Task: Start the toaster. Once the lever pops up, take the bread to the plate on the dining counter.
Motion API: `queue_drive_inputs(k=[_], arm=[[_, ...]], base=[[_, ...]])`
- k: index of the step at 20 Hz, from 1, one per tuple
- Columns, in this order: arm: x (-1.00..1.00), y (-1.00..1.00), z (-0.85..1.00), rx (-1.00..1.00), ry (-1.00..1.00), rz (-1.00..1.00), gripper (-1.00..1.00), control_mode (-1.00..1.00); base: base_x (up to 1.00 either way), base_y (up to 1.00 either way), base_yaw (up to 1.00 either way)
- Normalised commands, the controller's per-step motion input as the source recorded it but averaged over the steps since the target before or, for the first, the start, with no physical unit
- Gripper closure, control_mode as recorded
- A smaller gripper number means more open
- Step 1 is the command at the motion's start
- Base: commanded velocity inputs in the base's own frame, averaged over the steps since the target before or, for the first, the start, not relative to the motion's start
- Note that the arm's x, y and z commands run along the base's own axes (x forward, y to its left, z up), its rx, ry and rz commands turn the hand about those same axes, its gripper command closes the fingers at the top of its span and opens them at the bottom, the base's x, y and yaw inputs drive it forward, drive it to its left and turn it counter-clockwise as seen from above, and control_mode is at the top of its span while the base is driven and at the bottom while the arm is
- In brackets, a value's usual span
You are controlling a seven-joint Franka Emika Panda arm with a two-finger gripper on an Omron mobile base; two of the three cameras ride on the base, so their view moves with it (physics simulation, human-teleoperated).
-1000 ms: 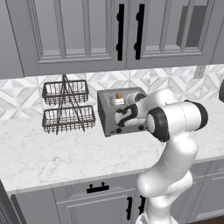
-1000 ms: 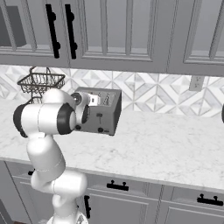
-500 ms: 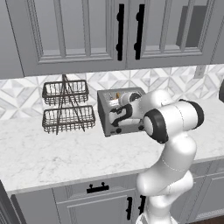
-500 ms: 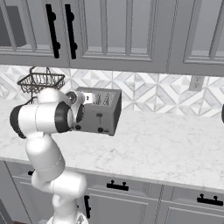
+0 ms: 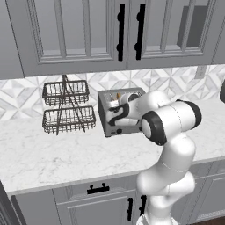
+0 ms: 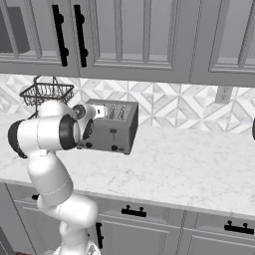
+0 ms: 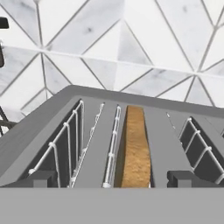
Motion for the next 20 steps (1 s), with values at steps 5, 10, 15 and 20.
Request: queue_drive_inputs(k=[5,10,15,20], arm=[[0.00,0.00,0.00,0.00,0.00,-0.04,-1.00,-1.00],[0.00,-0.06,0.00,0.05,0.00,-0.08,-1.00,-1.00],[0.00,0.00,0.00,0.05,-0.02,-0.02,-1.00,-1.00],[0.12,0.00,0.00,0.06,-0.03,0.00,-1.00,-1.00]], base=[[0.00,0.00,0.00],[0.00,0.00,0.00],[0.00,0.00,0.00],[0.00,0.00,0.00]])
